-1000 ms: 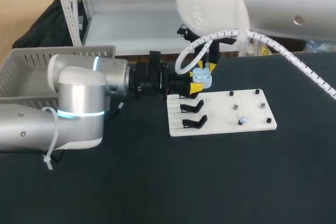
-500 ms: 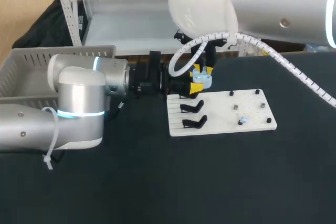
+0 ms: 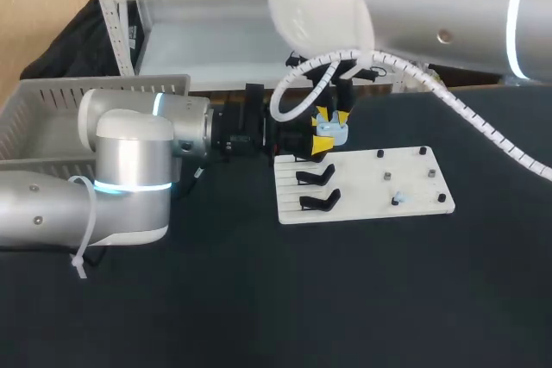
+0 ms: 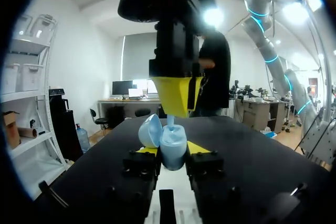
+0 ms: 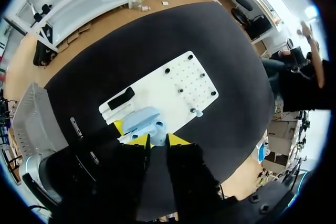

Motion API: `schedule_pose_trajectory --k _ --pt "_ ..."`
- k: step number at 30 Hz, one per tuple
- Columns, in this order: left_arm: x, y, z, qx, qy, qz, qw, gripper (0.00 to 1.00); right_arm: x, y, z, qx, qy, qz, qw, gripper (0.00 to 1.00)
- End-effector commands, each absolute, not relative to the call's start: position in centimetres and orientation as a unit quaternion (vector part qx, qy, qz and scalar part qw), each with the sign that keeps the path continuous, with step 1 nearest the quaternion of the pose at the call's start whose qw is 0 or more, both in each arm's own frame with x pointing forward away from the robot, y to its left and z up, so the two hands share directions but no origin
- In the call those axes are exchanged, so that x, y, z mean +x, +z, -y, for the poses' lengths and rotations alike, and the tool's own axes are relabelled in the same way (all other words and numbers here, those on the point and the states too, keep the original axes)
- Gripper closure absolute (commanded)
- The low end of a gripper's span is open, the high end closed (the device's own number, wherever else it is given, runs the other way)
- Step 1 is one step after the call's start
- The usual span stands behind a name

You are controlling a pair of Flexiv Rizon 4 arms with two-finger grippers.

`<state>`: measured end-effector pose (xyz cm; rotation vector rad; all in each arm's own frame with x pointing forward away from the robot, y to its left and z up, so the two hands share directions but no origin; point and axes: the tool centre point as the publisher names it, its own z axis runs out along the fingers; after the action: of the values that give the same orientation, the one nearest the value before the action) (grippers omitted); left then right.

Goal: Pick up each earbud case from the left stands, insert the matching earbuds, close the lid, and place the case in the box.

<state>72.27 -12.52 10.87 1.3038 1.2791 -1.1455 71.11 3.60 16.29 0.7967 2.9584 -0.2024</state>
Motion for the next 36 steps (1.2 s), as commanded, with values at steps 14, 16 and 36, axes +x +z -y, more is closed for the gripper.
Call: schedule_pose_trajectory --k 14,16,36 --pt "72.0 10.9 12.5 0.531 -0.465 -0.524 0.476 1.00 71.9 15.9 -3.6 0.268 -0.075 -0.960 0.018 1.00" --pt "72.0 10.9 12.5 0.531 -0.465 -0.524 0.476 1.00 71.9 15.9 -3.6 0.269 -0.076 -0.960 0.016 1.00" --pt "72.0 10.9 12.5 0.531 -0.465 -0.524 0.476 1.00 71.5 15.6 -3.4 0.281 -0.074 -0.957 0.001 0.54"
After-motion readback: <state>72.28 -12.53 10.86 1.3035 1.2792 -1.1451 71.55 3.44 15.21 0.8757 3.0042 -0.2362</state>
